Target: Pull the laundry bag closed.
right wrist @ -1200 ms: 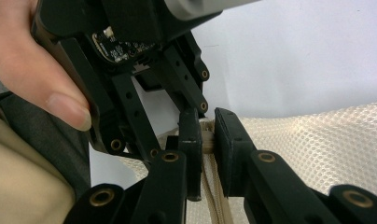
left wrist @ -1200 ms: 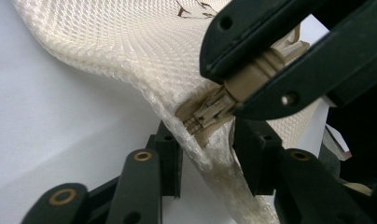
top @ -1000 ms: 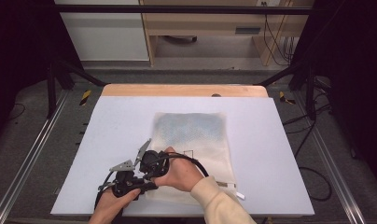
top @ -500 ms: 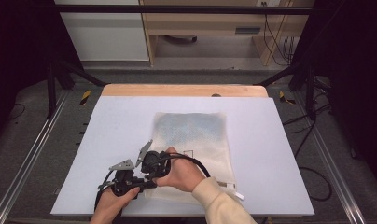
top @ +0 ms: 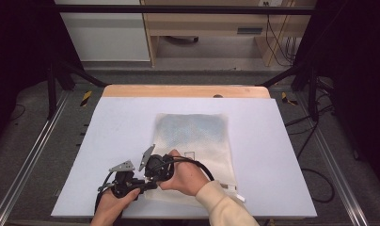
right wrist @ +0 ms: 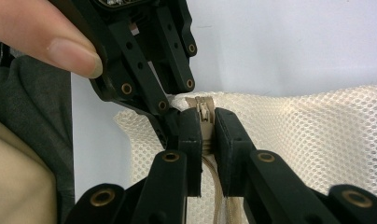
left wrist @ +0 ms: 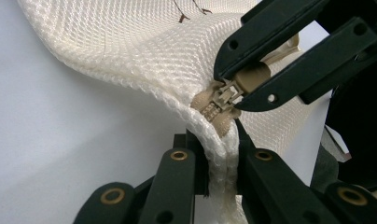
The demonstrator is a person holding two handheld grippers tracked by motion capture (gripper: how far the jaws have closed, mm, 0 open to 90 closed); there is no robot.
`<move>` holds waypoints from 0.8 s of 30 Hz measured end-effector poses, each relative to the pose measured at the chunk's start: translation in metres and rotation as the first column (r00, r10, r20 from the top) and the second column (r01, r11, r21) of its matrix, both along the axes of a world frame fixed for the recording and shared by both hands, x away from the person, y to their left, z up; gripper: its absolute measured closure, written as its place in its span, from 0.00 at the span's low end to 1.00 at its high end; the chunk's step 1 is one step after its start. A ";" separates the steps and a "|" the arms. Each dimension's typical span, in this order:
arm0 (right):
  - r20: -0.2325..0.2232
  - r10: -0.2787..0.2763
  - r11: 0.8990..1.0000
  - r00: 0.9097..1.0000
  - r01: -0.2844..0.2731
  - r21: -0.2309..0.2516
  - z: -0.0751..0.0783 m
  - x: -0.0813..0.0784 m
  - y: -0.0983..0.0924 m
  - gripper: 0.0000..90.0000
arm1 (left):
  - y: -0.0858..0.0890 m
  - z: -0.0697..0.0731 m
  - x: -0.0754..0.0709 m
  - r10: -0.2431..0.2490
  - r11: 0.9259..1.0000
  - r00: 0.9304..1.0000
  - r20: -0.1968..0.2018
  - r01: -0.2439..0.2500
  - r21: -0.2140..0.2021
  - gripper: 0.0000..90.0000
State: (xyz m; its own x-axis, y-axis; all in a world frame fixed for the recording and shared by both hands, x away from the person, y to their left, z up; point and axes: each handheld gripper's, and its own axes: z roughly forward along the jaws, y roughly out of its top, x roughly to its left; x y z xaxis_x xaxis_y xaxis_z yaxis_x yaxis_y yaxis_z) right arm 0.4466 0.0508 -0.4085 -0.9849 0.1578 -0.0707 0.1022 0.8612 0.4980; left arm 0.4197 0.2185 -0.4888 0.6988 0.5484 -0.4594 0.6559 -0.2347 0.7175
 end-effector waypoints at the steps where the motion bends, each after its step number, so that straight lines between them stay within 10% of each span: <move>1: 0.000 0.000 1.000 1.000 0.000 0.000 0.000 0.000 0.000 0.91 | 0.000 0.000 0.000 0.001 1.000 1.000 0.001 -0.001 0.003 0.94; 24: 0.011 -0.003 1.000 1.000 0.003 0.016 -0.003 -0.002 -0.018 0.91 | 0.002 0.005 -0.001 0.009 1.000 1.000 0.018 -0.009 0.000 0.94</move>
